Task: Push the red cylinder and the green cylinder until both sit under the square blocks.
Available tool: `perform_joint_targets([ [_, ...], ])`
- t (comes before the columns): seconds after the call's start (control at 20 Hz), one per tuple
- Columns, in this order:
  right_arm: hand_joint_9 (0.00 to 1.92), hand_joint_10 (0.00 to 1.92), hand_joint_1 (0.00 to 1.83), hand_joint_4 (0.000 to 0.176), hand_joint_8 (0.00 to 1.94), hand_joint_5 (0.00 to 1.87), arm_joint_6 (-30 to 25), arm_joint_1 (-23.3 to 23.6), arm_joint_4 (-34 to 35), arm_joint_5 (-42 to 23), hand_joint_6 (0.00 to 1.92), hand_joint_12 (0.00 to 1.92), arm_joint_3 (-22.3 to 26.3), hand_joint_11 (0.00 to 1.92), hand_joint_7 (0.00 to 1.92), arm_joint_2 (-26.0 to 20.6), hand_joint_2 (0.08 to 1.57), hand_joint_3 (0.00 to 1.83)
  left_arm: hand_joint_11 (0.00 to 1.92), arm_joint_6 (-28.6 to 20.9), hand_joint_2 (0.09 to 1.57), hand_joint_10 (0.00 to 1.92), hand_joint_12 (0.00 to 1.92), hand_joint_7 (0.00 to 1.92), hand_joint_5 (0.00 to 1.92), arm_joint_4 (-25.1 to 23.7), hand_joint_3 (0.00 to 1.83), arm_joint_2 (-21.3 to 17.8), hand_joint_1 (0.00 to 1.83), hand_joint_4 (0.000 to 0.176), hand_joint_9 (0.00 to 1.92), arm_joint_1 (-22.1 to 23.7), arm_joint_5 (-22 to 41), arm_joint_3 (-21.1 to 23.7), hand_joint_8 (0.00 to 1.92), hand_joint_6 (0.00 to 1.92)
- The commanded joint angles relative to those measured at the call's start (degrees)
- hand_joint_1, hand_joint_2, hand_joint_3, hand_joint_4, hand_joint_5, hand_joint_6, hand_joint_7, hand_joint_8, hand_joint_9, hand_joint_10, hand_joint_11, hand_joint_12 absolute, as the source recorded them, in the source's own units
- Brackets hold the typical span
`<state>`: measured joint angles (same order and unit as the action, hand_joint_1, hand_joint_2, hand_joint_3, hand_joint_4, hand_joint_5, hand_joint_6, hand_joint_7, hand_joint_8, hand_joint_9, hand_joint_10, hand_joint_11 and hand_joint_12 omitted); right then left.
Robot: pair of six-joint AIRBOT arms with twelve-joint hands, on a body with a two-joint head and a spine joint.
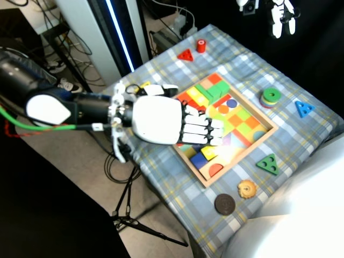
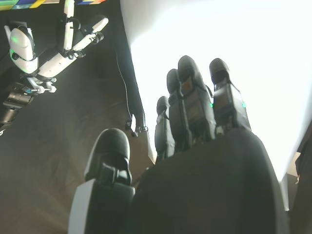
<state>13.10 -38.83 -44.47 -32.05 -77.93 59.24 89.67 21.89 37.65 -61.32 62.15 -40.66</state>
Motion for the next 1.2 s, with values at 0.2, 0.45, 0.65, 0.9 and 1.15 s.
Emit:
perform_joint_targets([
  [0.2,0.00,0.00,0.00,0.154,0.00,0.56,-0.3,-1.0,3.4,-4.6,0.00,0.00,1.0,0.00,0.01,-0.9,1.06,0.01,0.00,-0.9,1.38,0.00,0.20,0.39,0.22,-0.6,0.00,-0.1,0.00,0.165,0.40,0.1,7.0,0.1,0.00,0.00],
  [0.45,0.00,0.00,0.00,0.167,0.00,0.54,-0.3,-0.9,3.7,-5.0,0.00,0.00,0.7,0.00,0.00,-1.0,1.05,0.00,0.01,-1.1,1.38,0.00,0.15,0.38,0.19,-0.4,0.00,-0.1,0.00,0.173,0.39,-0.2,7.0,0.1,0.00,0.00],
  [0.65,0.00,0.00,0.00,0.168,0.00,0.52,-0.2,0.3,3.8,-6.1,0.00,0.00,0.4,0.00,0.01,-1.0,1.06,0.01,0.02,-1.2,1.36,0.00,0.17,0.39,0.18,-0.4,0.00,-0.1,0.02,0.176,0.40,-0.2,7.0,0.1,0.00,0.00],
  [0.9,0.00,0.00,0.00,0.176,0.00,0.53,0.2,1.0,3.8,-6.7,0.00,0.00,0.1,0.00,0.02,-0.2,1.01,0.00,0.00,-1.2,1.38,0.00,0.17,0.38,0.19,-0.4,0.00,-0.1,0.00,0.176,0.39,-0.3,6.8,0.1,0.00,0.00],
  [1.15,0.00,0.00,0.00,0.176,0.00,0.55,0.2,1.0,3.7,-6.7,0.01,0.00,-0.7,0.00,0.02,1.2,1.02,0.00,0.00,-1.2,1.38,0.00,0.17,0.38,0.21,-0.4,0.00,-0.1,0.07,0.171,0.41,-0.3,6.8,0.0,0.00,0.00],
])
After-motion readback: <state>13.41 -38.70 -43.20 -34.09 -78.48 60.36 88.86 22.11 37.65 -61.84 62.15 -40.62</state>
